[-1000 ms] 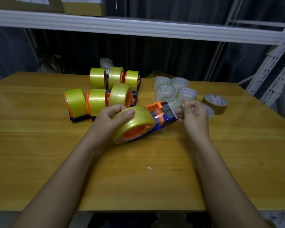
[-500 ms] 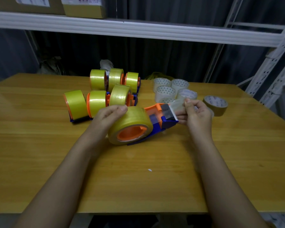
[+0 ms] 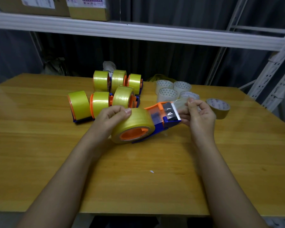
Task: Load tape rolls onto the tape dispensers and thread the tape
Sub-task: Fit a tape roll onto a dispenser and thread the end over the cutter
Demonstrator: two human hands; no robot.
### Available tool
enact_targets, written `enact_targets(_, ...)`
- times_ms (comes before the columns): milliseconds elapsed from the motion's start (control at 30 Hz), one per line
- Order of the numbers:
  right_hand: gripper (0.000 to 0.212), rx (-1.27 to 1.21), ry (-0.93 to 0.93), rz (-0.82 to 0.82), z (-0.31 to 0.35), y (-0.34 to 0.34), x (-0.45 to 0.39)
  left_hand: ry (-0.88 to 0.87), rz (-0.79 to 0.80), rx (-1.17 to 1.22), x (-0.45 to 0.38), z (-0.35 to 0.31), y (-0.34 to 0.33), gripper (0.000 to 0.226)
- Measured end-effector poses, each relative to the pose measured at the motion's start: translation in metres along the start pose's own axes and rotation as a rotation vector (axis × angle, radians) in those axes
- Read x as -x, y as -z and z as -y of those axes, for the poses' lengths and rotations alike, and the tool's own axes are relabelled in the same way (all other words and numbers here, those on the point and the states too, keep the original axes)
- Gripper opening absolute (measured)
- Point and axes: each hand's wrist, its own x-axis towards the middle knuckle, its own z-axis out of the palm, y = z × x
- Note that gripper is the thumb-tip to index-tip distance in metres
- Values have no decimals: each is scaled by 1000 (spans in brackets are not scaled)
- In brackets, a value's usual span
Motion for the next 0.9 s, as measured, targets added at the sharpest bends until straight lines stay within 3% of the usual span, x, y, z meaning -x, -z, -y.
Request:
enact_targets(233, 17, 0, 3, -8, 1, -1, 0, -12, -66, -83, -3, 1, -8, 30)
enact_targets(367, 16, 27, -1, -10, -1, -2, 1, -65, -126, -71, -3, 4, -10, 73)
enact_targets(633, 19, 15, -32, 21, -1, 0, -1, -59, -109, -17, 0, -3, -12, 62)
enact_targets(767, 19, -33, -63, 46, -1, 0, 0, -25, -118, 9, 0, -2, -11, 42)
enact_targets(900, 20, -114, -169, 22, 1, 1, -2, -51, -139, 20, 1, -1, -11, 47)
